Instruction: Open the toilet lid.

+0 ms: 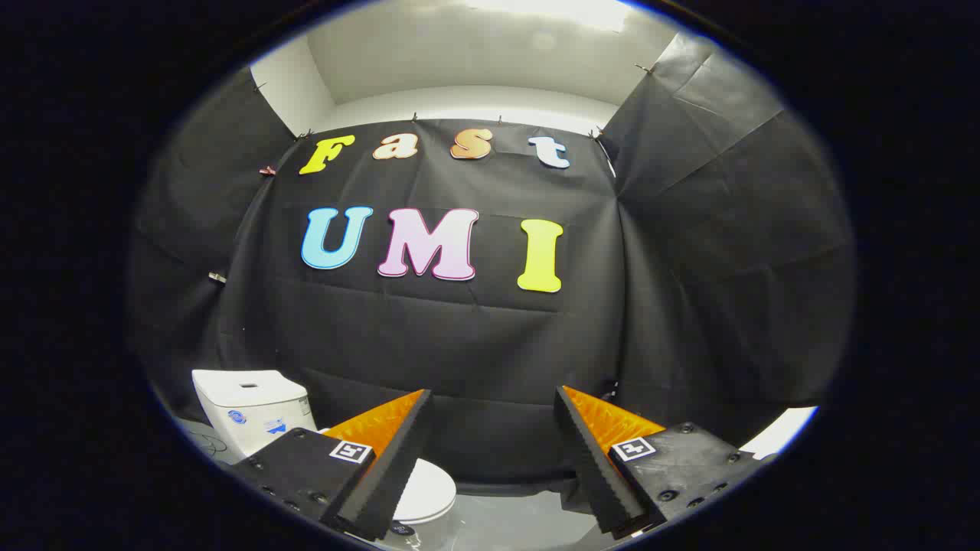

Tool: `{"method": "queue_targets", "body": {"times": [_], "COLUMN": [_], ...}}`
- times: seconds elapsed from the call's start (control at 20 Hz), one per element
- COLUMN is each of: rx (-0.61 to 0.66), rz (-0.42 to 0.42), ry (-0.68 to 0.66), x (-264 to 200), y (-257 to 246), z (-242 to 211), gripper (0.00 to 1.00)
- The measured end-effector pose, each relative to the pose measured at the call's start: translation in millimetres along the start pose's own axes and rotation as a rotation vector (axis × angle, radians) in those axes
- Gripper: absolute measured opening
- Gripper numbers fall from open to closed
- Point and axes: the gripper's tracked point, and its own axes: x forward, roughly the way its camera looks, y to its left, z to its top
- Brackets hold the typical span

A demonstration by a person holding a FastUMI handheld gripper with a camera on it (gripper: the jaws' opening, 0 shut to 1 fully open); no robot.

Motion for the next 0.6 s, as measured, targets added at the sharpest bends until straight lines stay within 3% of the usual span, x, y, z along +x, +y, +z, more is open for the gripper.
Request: {"method": "queue_targets", "body": {"times": [0.6], "rx": [0.044], "rz": [-0.007], "ry": [0.079], "x": [2.8], "y": [-8.1], "z": [-17.2], "gripper": [0.98]}}
